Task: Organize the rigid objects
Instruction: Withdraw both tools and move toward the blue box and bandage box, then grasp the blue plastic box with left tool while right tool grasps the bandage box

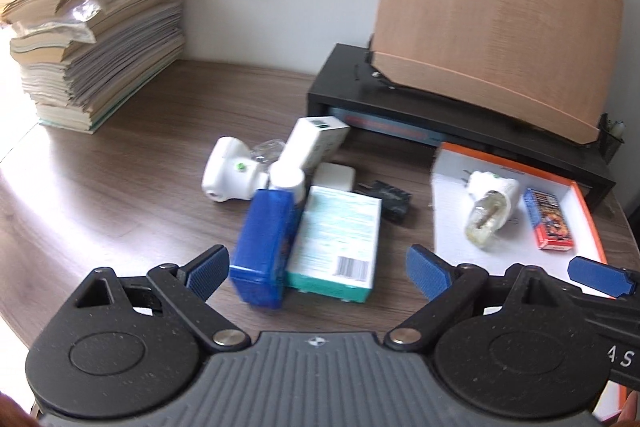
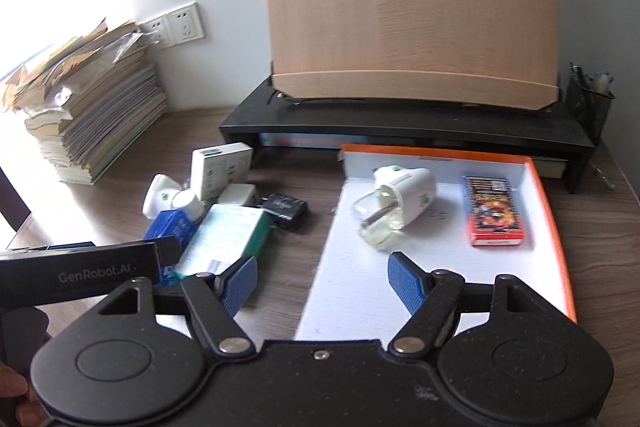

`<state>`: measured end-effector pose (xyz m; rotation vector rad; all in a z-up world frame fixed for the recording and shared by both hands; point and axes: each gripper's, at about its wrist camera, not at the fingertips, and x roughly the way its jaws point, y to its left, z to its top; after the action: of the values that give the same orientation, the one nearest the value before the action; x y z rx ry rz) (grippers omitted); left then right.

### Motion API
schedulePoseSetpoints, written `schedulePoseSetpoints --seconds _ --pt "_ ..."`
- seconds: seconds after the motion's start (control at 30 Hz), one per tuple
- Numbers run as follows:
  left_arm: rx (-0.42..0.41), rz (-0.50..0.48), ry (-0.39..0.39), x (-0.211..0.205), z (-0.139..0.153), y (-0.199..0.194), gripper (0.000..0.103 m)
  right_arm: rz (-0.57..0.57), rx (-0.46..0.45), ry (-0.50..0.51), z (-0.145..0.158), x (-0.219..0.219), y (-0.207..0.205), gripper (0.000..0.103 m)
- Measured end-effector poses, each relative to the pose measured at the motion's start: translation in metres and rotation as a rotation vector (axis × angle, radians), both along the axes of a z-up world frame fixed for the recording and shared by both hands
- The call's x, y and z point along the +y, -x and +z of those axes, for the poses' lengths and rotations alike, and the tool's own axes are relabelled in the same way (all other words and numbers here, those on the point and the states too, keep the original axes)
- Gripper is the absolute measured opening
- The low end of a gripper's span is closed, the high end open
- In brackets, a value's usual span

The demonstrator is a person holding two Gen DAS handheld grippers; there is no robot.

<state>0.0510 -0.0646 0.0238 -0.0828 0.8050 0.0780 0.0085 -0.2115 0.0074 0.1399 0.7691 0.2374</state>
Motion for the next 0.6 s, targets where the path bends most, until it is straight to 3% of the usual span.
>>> schedulePoseSetpoints --seconds 0.33,0.6 --pt "0.039 0.033 -0.013 0.043 -0.016 -0.01 0.098 0.008 0.024 0.009 -0.008 0.032 -0.008 0.086" --pt "0.075 0.007 -0.039 0.051 -0.037 -0.03 0.097 -0.014 0.048 0.012 -0.015 0.04 -0.014 0.086"
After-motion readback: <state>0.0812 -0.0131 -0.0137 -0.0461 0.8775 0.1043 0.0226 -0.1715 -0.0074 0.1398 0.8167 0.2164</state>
